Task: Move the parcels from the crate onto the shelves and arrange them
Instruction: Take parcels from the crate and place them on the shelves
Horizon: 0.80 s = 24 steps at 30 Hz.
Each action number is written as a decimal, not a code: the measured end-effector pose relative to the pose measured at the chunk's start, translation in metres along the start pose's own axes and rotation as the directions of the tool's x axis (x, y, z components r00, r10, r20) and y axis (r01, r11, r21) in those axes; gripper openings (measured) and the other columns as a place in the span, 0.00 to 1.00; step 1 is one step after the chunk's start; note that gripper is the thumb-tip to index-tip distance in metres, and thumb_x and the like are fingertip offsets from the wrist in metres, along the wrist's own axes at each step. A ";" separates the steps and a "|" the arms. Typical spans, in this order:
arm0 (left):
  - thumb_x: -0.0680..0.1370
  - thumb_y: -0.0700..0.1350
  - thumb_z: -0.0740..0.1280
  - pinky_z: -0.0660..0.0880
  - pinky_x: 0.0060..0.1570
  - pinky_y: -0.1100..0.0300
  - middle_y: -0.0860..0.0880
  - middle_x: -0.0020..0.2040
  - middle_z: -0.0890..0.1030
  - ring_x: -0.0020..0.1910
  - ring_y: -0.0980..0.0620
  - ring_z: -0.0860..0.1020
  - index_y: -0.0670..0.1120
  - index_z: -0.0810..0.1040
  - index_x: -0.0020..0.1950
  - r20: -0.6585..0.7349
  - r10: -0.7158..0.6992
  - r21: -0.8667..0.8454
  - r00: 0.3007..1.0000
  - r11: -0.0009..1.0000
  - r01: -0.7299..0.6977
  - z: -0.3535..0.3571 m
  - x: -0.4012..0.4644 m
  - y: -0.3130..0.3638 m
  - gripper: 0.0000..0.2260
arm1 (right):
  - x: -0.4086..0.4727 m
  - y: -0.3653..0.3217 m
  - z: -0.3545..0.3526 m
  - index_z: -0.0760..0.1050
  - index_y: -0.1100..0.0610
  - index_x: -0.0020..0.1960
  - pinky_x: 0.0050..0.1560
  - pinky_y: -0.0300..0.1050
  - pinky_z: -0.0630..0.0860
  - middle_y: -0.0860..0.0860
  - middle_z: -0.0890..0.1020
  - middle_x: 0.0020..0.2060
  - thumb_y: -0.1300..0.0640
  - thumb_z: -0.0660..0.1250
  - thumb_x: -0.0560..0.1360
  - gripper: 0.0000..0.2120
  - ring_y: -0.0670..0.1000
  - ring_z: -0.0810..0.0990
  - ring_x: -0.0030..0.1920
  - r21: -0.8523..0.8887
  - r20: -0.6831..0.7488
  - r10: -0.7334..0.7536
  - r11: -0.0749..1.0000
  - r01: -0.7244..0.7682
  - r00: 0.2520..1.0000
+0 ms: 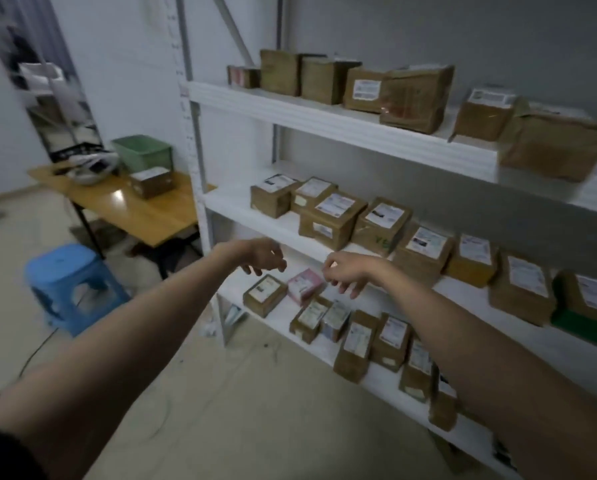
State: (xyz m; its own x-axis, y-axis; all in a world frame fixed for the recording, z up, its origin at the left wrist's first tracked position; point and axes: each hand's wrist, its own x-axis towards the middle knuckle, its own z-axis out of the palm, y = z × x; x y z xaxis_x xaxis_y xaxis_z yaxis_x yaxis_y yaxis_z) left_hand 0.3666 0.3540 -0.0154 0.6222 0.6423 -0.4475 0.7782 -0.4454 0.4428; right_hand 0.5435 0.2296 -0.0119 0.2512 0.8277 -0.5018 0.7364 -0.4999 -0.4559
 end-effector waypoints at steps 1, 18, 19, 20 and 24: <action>0.80 0.51 0.64 0.78 0.54 0.50 0.45 0.62 0.77 0.52 0.44 0.80 0.47 0.69 0.70 0.003 -0.046 0.010 0.999 0.999 0.046 0.001 -0.004 -0.028 0.20 | 0.012 -0.017 0.015 0.71 0.57 0.65 0.46 0.52 0.82 0.59 0.79 0.56 0.54 0.59 0.82 0.14 0.54 0.79 0.46 -0.027 0.057 -0.026 0.999 0.028 0.998; 0.78 0.53 0.66 0.69 0.66 0.53 0.45 0.70 0.72 0.67 0.45 0.71 0.50 0.66 0.74 -0.114 -0.576 -0.159 0.809 0.815 0.558 0.008 -0.203 -0.430 0.25 | 0.108 -0.357 0.275 0.62 0.52 0.76 0.50 0.49 0.80 0.57 0.75 0.61 0.55 0.66 0.79 0.27 0.55 0.79 0.53 -0.407 0.443 -0.306 0.768 0.494 0.842; 0.77 0.53 0.66 0.70 0.65 0.53 0.46 0.69 0.73 0.66 0.45 0.72 0.51 0.67 0.73 -0.116 -0.601 -0.180 0.791 0.796 0.579 0.009 -0.219 -0.448 0.25 | 0.108 -0.378 0.291 0.62 0.51 0.75 0.48 0.49 0.80 0.56 0.75 0.58 0.54 0.66 0.79 0.27 0.54 0.78 0.52 -0.420 0.460 -0.323 0.742 0.523 0.827; 0.77 0.54 0.67 0.71 0.64 0.52 0.46 0.68 0.73 0.64 0.45 0.73 0.52 0.67 0.73 -0.123 -0.625 -0.203 0.771 0.776 0.597 0.012 -0.235 -0.465 0.25 | 0.108 -0.398 0.307 0.62 0.51 0.75 0.46 0.48 0.79 0.55 0.75 0.56 0.54 0.67 0.78 0.27 0.54 0.78 0.50 -0.428 0.481 -0.339 0.715 0.553 0.809; 0.77 0.54 0.66 0.71 0.54 0.55 0.48 0.63 0.76 0.57 0.48 0.74 0.52 0.71 0.68 -0.126 -0.692 -0.263 0.711 0.715 0.648 0.023 -0.295 -0.521 0.21 | 0.100 -0.468 0.369 0.63 0.49 0.74 0.47 0.48 0.82 0.54 0.75 0.54 0.54 0.68 0.77 0.28 0.52 0.79 0.49 -0.426 0.580 -0.400 0.593 0.683 0.709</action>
State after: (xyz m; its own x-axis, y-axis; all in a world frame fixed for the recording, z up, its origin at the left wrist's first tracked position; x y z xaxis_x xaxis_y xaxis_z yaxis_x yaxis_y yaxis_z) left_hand -0.2203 0.3817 -0.1320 -0.1064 0.8433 -0.5269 0.9372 0.2620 0.2302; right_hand -0.0080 0.4523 -0.1202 -0.4812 0.6390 -0.6001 0.8759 0.3778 -0.3001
